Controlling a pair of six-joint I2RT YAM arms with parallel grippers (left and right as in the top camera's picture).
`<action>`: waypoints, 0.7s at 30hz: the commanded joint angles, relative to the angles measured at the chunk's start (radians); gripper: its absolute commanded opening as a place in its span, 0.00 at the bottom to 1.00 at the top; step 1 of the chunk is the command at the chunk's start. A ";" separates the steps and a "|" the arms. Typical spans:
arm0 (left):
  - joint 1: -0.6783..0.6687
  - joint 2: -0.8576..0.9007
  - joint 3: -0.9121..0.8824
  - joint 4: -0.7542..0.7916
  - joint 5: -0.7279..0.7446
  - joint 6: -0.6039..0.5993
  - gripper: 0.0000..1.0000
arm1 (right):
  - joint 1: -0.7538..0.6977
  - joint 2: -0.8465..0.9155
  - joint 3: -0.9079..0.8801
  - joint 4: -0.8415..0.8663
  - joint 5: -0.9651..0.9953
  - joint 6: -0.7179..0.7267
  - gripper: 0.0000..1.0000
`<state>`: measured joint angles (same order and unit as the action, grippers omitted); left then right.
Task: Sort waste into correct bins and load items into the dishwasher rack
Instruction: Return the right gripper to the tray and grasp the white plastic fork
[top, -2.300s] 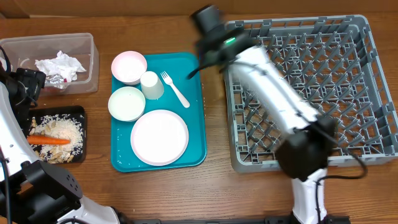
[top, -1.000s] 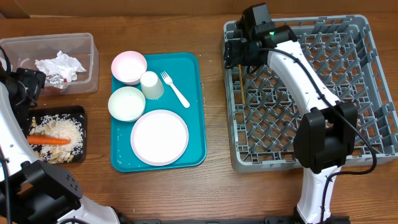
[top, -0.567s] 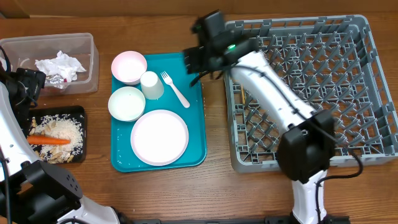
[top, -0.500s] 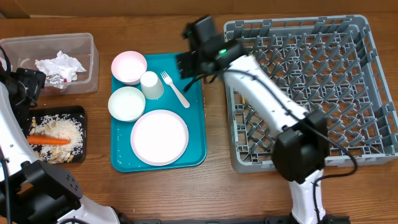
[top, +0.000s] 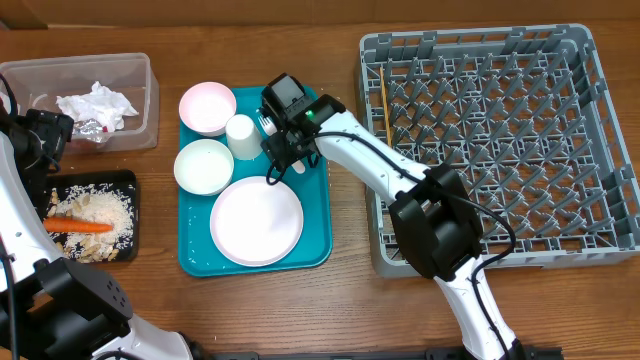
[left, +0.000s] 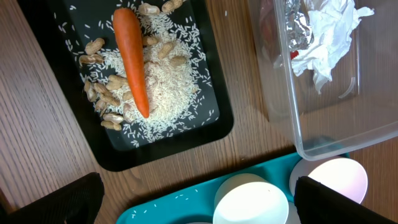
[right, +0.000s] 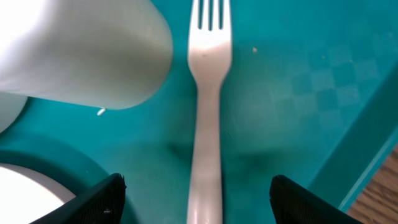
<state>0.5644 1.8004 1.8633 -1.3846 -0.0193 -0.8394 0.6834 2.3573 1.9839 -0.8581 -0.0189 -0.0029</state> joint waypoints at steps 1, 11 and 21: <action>-0.002 -0.001 0.000 -0.002 -0.014 -0.013 1.00 | 0.000 0.037 0.006 0.023 -0.006 -0.032 0.78; -0.002 -0.001 0.000 -0.002 -0.014 -0.013 1.00 | 0.000 0.076 -0.048 0.121 0.001 -0.032 0.75; -0.002 -0.001 0.000 -0.002 -0.014 -0.013 1.00 | -0.003 0.102 -0.045 0.127 0.008 -0.030 0.27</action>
<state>0.5644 1.8004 1.8633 -1.3849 -0.0193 -0.8394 0.6823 2.4115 1.9430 -0.7246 -0.0071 -0.0326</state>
